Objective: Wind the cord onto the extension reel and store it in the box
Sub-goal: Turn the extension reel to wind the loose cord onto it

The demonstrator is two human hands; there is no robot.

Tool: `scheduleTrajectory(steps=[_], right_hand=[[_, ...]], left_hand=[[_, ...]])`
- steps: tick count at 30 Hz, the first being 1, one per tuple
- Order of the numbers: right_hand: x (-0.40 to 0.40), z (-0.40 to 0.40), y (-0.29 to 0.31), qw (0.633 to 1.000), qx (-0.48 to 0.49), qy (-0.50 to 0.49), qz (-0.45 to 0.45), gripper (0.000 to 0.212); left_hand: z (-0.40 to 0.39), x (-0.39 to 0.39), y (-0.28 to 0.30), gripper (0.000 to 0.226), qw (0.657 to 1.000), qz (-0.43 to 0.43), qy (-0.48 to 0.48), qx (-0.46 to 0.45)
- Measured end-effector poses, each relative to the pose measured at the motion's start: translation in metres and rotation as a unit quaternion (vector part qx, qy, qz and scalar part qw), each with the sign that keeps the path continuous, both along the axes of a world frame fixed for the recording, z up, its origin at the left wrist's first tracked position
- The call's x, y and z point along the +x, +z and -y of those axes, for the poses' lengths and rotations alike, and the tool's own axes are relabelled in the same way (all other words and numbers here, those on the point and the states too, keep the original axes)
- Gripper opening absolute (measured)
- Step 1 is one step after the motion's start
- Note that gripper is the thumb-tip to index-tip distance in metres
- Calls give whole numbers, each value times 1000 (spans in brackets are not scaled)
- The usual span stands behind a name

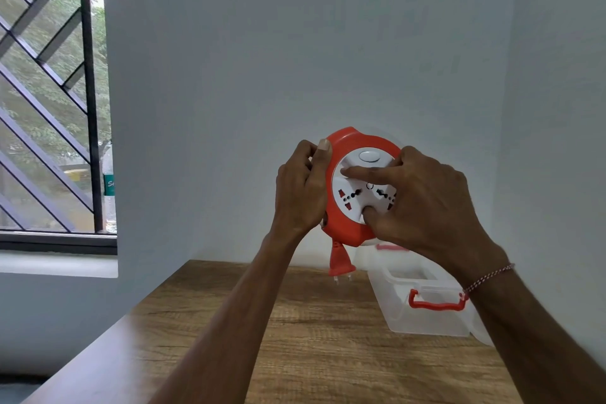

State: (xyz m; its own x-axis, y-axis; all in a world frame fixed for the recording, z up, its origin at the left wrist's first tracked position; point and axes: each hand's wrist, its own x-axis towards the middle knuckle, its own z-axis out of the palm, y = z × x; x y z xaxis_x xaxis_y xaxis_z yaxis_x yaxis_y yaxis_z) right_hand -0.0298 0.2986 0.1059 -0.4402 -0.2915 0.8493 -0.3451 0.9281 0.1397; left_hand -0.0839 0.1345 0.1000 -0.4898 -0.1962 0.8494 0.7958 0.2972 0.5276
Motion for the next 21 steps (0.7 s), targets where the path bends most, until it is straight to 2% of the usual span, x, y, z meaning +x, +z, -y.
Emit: scheduleTrajectory(steps=[12,18,21], right_hand=[[-3,15,-12,987,-150,46,-37,68],[-3,7,-2,993,-114,35,11,68],[-1,-6,6,987,-131,85,24,63]], left_hand=[[0,-6,-2,39,1000,2,20,-14],[0,-6,-3,35,1000,11,17,1],[1,-6,-3,36,1000,20,0,14]])
